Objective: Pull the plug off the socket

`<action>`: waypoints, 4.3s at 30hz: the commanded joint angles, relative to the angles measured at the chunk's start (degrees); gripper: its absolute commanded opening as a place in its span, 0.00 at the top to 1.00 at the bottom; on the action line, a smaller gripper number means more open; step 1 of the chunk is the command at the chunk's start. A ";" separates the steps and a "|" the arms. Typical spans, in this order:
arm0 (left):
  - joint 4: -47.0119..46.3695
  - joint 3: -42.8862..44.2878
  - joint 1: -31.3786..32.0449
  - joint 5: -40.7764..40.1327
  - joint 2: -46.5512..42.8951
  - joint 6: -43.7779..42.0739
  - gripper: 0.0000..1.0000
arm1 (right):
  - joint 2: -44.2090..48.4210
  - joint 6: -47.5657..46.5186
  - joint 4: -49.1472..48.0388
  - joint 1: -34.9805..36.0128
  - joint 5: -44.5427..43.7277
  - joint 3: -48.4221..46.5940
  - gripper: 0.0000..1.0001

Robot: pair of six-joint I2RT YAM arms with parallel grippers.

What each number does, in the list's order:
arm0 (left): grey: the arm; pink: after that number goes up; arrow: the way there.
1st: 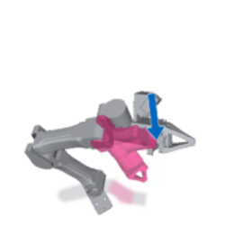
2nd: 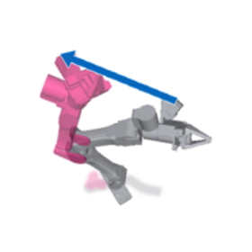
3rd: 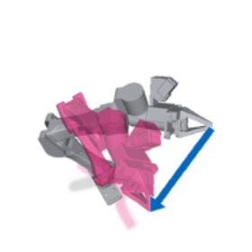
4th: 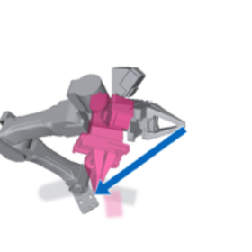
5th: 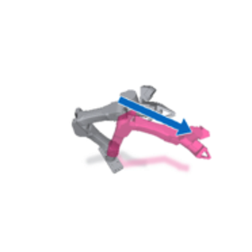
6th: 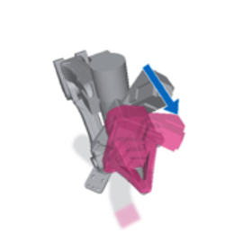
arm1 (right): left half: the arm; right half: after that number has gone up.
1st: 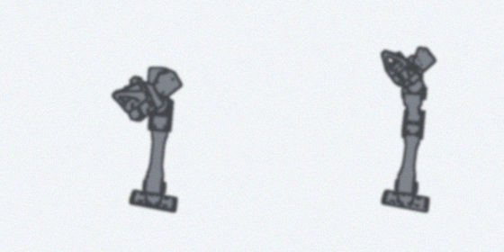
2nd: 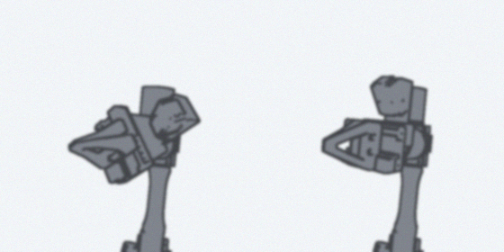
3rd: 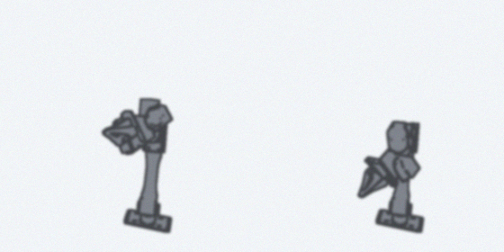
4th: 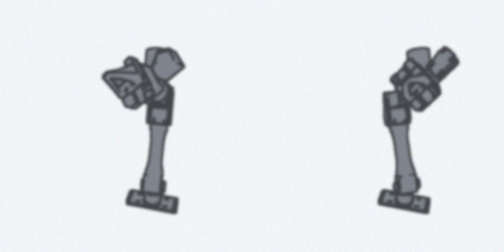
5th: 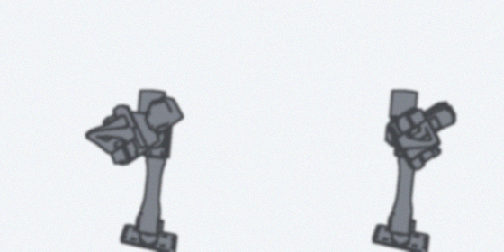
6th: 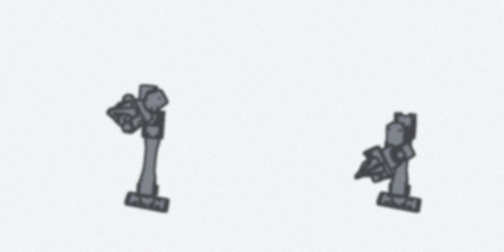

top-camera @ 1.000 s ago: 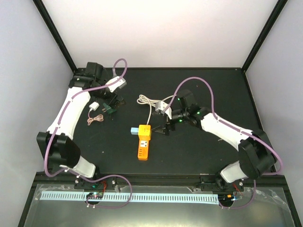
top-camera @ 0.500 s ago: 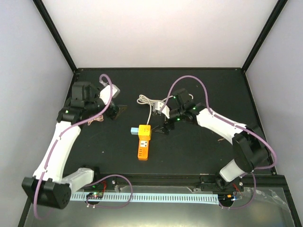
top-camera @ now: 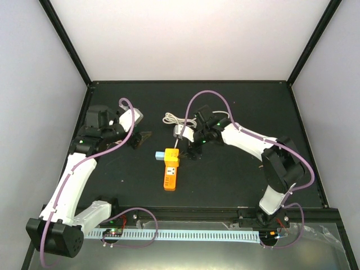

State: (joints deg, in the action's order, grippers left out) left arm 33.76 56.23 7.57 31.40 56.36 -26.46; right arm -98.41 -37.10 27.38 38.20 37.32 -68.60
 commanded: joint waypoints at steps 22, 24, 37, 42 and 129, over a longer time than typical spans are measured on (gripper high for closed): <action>3.72 -3.36 -0.18 5.35 1.59 -4.20 0.01 | -5.37 -3.54 3.20 1.62 -6.60 -3.36 0.00; 3.85 -3.49 -0.18 5.38 1.62 -4.32 0.01 | -5.54 -3.80 3.35 1.55 -6.69 -3.47 0.00; 6.73 -3.90 -0.16 7.56 1.93 -7.01 0.01 | -5.94 -6.00 5.35 1.55 -6.38 -4.66 0.03; 7.63 -4.07 -0.08 9.55 2.56 -8.01 0.01 | -5.81 -7.12 5.92 1.59 -6.53 -5.03 0.03; -13.80 -21.71 16.74 1.12 15.71 -29.04 0.58 | 2.74 -7.03 -1.60 6.69 -3.31 11.03 0.52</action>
State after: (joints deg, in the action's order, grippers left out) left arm 22.09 34.06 23.70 34.57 71.44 -55.66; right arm -95.68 -43.44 24.01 44.66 33.50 -59.33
